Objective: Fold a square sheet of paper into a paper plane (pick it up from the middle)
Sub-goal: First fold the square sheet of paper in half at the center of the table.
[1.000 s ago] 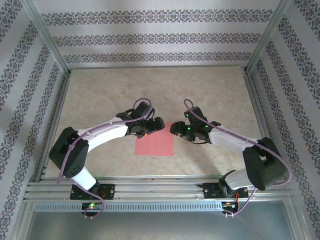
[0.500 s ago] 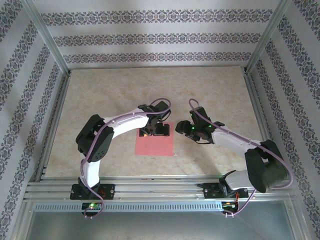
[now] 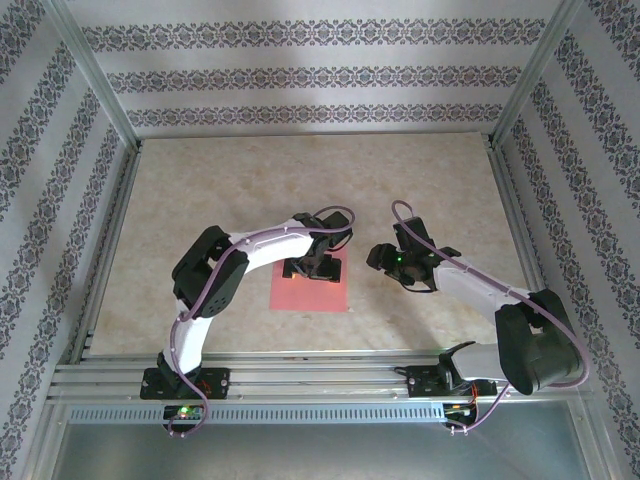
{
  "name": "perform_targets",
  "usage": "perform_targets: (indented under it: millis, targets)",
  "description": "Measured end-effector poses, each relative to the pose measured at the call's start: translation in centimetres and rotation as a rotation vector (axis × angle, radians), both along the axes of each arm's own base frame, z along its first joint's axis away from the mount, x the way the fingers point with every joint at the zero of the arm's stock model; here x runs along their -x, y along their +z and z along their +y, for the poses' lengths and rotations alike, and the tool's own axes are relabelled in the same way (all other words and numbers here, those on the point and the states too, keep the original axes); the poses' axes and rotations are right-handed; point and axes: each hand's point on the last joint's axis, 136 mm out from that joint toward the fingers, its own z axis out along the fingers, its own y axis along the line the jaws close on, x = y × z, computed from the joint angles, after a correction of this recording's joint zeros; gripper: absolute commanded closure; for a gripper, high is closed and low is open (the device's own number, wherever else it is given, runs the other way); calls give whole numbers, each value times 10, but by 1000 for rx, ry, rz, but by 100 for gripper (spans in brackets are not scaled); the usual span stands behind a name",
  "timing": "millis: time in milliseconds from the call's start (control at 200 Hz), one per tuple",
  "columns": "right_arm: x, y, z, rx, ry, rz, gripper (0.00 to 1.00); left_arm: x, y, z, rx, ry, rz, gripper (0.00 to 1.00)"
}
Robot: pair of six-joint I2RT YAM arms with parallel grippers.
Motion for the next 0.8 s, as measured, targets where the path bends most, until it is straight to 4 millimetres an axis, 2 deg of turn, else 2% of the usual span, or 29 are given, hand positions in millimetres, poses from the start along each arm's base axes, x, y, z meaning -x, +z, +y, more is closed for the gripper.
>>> perform_targets:
  millis: [500, 570, 799]
  targets:
    - [0, 0, 0, 1, 2, -1, 39, 1, -2, 2, 9, 27, -12, 20]
    - [0, 0, 0, 1, 2, -1, 39, 1, -1, 3, 10, 31, -15, 25]
    - [0, 0, 0, 0, 2, -2, 39, 8, 4, 9, 45, 48, -28, 53]
